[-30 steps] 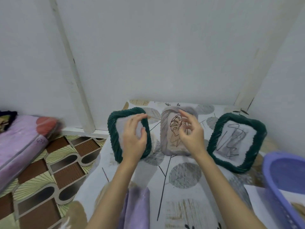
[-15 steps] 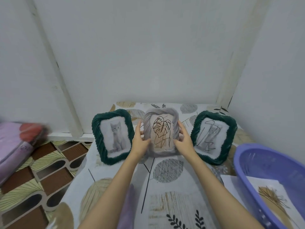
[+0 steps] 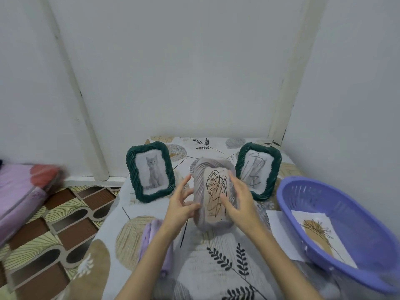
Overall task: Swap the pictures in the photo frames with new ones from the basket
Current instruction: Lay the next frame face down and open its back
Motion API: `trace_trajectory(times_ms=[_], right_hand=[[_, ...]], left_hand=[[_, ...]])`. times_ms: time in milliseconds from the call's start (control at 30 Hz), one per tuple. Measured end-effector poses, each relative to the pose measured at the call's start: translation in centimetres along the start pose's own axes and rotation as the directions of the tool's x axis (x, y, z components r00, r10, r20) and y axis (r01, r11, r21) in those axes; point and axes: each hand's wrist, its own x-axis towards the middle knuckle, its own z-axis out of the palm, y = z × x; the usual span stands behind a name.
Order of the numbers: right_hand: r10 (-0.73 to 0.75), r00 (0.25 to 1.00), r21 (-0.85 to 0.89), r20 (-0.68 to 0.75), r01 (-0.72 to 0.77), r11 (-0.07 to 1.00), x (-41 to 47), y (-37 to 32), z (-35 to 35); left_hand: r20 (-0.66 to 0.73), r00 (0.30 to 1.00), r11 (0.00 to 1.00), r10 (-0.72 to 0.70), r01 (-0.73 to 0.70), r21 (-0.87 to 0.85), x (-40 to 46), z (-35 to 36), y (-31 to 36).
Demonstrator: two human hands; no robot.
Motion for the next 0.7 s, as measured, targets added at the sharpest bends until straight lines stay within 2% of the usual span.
trace_trajectory(times_ms=[100,200,333,400,433,500,567,633,700], right_hand=[[-0.101,0.994,0.033,0.046,0.099,0.994,-2.3,-2.7,0.4],[-0.058,0.998,0.098,0.009,0.057,0.994,-3.6,-4.1,0.4],[0.054,0.983,0.032,-0.174,-0.049,0.998,-5.5,-3.8,-0.2],[0.117,0.966,0.014,-0.230,-0.117,0.993,-6.2,-3.3,-1.0],[0.142,0.959,0.028,-0.245,-0.140,0.990,-6.5,-3.0,-1.5],[0.175,0.952,0.082,-0.250,-0.159,0.984,-7.0,-2.2,-2.4],[0.193,0.957,0.166,-0.217,-0.158,0.973,-7.5,-1.4,-3.3],[0.195,0.964,0.264,-0.182,-0.143,0.954,-7.8,-0.9,-4.1],[0.176,0.976,0.343,-0.132,-0.121,0.931,-8.2,-0.4,-4.7]], left_hand=[[-0.023,0.998,0.997,0.050,-0.049,0.052,-1.8,1.6,0.4],[0.024,0.996,0.990,0.090,-0.092,0.110,-3.2,3.4,1.1],[0.223,0.973,0.976,0.053,-0.098,0.193,-5.1,5.2,1.4],[0.343,0.939,0.975,0.022,-0.097,0.201,-5.8,5.6,1.7],[0.358,0.933,0.972,0.027,-0.108,0.211,-6.0,5.6,1.8],[0.267,0.961,0.974,0.080,-0.132,0.186,-6.3,5.4,2.1],[0.070,0.988,0.975,0.135,-0.145,0.171,-6.1,4.8,2.1],[-0.076,0.982,0.949,0.174,-0.147,0.280,-5.7,4.1,1.7],[-0.078,0.991,0.928,0.108,-0.072,0.367,-5.5,3.2,1.0]])
